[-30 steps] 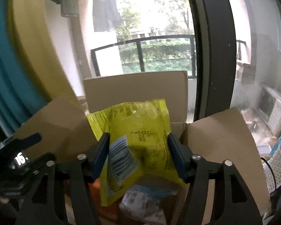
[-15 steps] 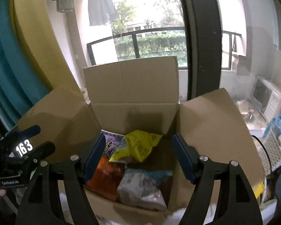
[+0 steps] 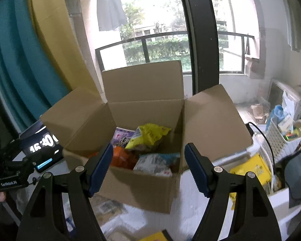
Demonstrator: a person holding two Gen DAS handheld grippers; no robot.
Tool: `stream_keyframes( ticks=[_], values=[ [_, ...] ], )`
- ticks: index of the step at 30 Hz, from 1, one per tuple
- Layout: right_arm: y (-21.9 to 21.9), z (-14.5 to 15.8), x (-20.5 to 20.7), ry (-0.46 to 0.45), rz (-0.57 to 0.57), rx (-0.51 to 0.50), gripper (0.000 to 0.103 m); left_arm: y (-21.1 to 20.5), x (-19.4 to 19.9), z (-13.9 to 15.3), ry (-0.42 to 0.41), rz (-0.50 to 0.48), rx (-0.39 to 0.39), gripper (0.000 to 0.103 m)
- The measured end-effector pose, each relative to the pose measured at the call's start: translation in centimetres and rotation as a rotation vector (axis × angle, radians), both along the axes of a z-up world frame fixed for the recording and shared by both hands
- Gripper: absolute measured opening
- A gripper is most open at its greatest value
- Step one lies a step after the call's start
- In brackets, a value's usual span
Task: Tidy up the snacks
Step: 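Withdraw both grippers from the box toward the remaining snacks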
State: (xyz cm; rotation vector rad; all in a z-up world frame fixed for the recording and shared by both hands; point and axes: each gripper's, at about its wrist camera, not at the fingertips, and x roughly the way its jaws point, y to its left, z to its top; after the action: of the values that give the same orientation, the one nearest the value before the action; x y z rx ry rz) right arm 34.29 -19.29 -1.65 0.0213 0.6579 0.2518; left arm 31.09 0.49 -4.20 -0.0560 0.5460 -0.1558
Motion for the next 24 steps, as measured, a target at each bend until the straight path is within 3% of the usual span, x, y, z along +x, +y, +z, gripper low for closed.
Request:
stream_keyframes(
  ticks=[15, 24],
  values=[
    [-1.4, -0.4, -7.6, 0.012, 0.03, -0.023, 0.077, 0.1, -7.5, -2.1, 0.052, -0.021, 0.005, 0.092],
    [-2.8, -1.6, -10.9, 0.036, 0.015, -0.003, 0.077, 2.0, -10.7, -5.3, 0.127, 0.022, 0.015, 0.092]
  ],
)
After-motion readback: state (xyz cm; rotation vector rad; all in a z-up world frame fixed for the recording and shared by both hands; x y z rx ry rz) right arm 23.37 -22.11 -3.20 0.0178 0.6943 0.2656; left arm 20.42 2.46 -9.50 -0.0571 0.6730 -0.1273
